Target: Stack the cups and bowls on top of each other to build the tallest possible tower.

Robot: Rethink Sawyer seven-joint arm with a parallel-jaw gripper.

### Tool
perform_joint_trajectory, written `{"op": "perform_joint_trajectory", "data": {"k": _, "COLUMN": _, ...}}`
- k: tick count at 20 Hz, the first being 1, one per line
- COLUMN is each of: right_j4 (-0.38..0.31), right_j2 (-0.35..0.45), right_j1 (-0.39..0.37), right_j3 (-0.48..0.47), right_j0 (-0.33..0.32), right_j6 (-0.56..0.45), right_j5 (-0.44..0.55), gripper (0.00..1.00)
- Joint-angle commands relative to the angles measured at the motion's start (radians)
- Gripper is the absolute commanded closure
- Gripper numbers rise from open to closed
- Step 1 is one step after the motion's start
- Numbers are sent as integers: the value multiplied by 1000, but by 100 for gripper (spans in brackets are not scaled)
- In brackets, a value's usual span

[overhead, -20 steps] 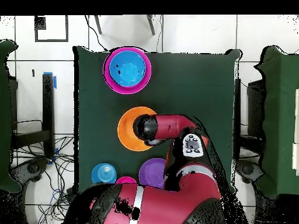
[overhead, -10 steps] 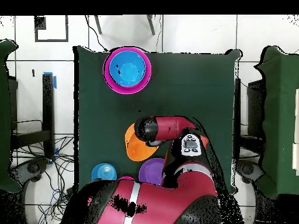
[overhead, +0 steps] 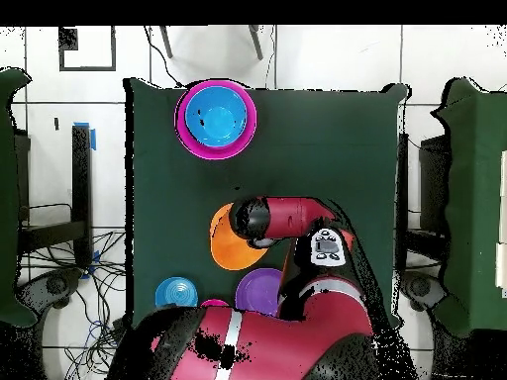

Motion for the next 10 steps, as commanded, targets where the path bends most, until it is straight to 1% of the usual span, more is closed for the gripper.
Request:
{"op": "perform_joint_trajectory", "data": {"k": 1, "right_j4": 43, "right_j2": 129, "right_j1": 5, "right_j3": 38, "right_j0": -36, "right_j6": 102, "right_j5": -62, "gripper": 100}}
{"op": "perform_joint_trajectory", "data": {"k": 5, "right_j4": 73, "right_j2": 160, "right_j1": -58, "right_j3": 77, "right_j0": -66, "right_j6": 86, "right_j5": -18, "gripper": 100}}
{"op": "perform_joint_trajectory", "data": {"k": 10, "right_j4": 120, "right_j2": 212, "right_j1": -163, "right_j3": 143, "right_j0": -108, "right_j6": 37, "right_j5": 79, "gripper": 100}}
